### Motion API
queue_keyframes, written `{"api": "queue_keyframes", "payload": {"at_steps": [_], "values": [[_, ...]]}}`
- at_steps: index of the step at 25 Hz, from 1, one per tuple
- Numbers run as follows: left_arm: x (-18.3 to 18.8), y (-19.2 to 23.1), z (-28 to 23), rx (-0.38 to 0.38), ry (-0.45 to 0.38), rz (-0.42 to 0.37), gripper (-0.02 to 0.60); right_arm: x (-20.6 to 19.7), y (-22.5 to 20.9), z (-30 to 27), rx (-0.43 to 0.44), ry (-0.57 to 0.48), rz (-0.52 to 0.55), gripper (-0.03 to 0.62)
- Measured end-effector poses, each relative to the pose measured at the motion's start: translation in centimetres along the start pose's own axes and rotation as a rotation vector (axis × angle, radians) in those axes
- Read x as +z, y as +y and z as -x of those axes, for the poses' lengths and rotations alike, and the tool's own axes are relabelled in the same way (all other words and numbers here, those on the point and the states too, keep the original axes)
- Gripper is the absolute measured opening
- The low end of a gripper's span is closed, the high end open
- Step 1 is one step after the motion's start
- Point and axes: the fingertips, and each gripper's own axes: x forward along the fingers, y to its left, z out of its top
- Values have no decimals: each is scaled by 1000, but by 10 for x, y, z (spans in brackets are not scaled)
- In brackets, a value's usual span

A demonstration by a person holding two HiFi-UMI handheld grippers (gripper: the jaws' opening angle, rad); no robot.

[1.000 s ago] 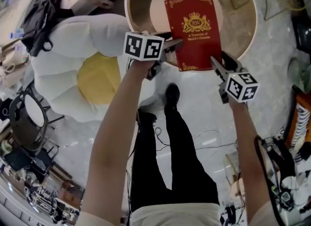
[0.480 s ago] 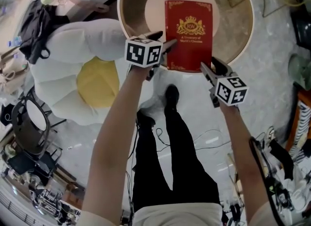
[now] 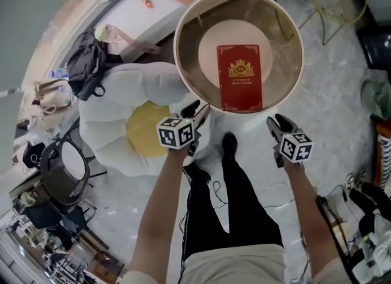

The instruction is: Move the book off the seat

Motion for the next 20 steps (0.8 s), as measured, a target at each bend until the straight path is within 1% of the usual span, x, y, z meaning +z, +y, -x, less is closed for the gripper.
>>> {"api": "queue_keyframes", "payload": {"at_steps": [1,3,5,7,9,10,13,17,20], "values": [[-1,-9,18,0,3,-8,159,4,7,11,5,-17,-20,161],[-3,-30,51,-7,16,-39,150,12,26,34,21,-44,-38,138],[0,-50,82,-17,28,-83,149,16,48,57,35,-50,-31,131],[7,-69,107,-25,25,-120,149,20,67,80,50,-50,-21,110],[13,-86,128,-31,9,-141,132,22,80,102,64,-52,-5,91],[13,-95,137,-34,0,-148,106,21,85,113,66,-49,10,91],[1,-119,166,-48,-4,-172,46,14,98,144,60,-35,56,91],[-27,-142,207,-67,30,-198,20,13,131,186,57,-70,48,91],[-42,-153,237,-89,14,-184,5,7,158,211,57,-111,31,91]]}}
